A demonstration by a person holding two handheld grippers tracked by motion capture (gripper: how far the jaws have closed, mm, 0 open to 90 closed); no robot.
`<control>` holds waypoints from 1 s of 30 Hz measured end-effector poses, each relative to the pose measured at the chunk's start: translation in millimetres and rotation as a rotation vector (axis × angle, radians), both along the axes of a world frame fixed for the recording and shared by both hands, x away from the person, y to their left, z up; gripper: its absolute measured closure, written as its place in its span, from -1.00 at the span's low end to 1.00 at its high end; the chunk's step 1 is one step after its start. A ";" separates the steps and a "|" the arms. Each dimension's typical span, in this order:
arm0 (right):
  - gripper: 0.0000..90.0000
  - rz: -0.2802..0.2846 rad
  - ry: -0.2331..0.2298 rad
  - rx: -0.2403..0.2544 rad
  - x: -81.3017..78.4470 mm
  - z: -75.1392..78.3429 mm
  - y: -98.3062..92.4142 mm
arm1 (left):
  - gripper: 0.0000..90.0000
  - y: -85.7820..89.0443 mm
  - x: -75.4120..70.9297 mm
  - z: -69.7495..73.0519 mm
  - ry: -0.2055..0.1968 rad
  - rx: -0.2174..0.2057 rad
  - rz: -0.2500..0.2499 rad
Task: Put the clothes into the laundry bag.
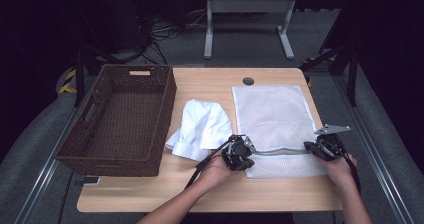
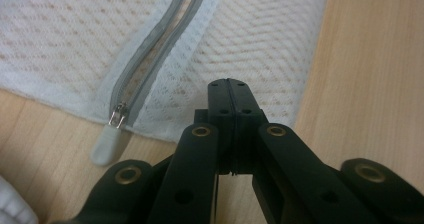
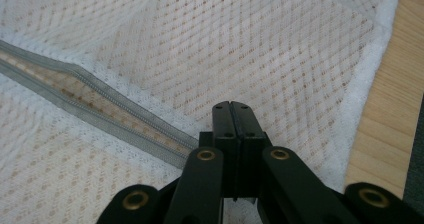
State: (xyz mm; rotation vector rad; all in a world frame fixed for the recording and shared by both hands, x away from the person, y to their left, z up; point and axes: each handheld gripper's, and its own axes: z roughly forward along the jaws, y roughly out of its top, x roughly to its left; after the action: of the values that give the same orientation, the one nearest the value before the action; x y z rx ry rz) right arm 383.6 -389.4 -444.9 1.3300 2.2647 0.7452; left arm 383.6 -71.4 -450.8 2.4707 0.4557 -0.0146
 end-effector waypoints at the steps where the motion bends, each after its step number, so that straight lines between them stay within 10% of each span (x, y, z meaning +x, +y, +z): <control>1: 1.00 0.002 0.007 0.001 0.0 -0.2 0.1 | 1.00 0.3 -0.3 -1.0 -0.001 0.002 -0.001; 30: 1.00 0.175 0.066 -0.039 -20.6 2.2 40.9 | 1.00 53.3 30.6 0.2 0.027 0.016 0.170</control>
State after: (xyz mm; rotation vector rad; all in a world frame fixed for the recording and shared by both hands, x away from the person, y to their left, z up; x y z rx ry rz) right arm 363.1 -348.5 -442.7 1.1647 2.4593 0.7196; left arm 414.2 -18.1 -450.6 2.4423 0.6781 0.0257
